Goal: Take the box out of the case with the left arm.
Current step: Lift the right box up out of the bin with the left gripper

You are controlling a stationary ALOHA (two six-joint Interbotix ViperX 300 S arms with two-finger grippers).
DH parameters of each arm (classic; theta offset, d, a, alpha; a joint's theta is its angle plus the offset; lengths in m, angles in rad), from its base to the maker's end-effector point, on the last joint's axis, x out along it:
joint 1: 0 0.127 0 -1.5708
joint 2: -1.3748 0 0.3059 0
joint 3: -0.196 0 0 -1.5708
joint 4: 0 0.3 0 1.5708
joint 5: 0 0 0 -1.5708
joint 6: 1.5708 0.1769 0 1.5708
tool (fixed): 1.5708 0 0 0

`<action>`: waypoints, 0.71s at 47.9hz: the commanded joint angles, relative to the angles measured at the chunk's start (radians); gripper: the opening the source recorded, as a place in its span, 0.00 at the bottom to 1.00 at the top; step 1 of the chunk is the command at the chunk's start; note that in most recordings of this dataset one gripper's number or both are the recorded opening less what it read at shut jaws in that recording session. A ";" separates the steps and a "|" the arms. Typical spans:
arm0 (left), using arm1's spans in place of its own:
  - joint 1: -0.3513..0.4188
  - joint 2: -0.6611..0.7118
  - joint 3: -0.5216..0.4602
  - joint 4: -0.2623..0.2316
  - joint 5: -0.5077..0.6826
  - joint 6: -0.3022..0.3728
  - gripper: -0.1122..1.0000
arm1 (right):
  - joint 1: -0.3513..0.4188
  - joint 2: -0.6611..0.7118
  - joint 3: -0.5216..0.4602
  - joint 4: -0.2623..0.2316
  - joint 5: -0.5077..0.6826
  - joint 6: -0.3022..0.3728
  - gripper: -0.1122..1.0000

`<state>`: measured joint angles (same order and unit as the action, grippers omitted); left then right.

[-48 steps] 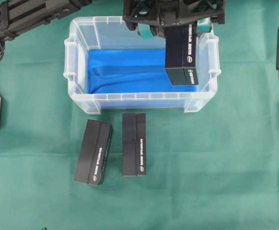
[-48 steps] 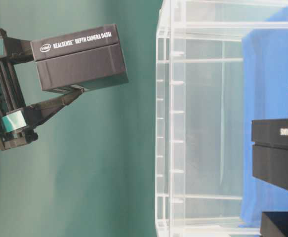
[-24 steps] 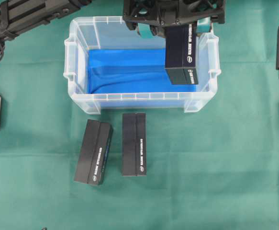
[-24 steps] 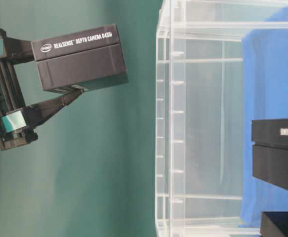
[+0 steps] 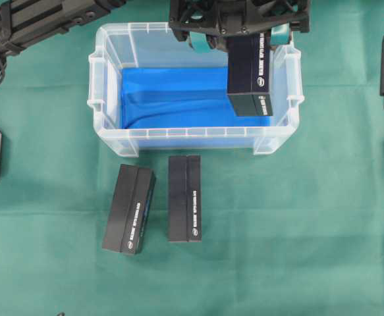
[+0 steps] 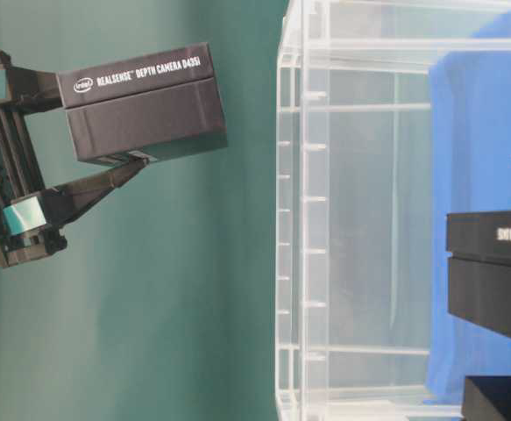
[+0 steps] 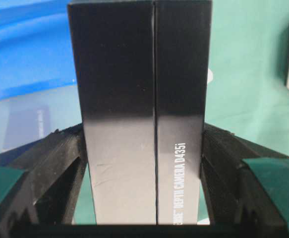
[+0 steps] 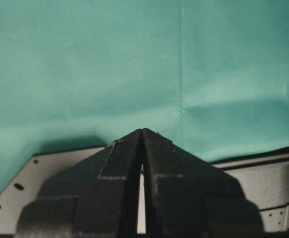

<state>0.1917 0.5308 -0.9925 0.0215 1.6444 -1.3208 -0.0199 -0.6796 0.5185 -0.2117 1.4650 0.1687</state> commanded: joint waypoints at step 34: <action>-0.034 -0.029 -0.021 0.003 -0.003 -0.015 0.66 | -0.002 -0.003 -0.009 -0.003 -0.003 0.002 0.11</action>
<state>0.1779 0.5308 -0.9925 0.0230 1.6444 -1.3346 -0.0199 -0.6796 0.5185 -0.2117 1.4650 0.1687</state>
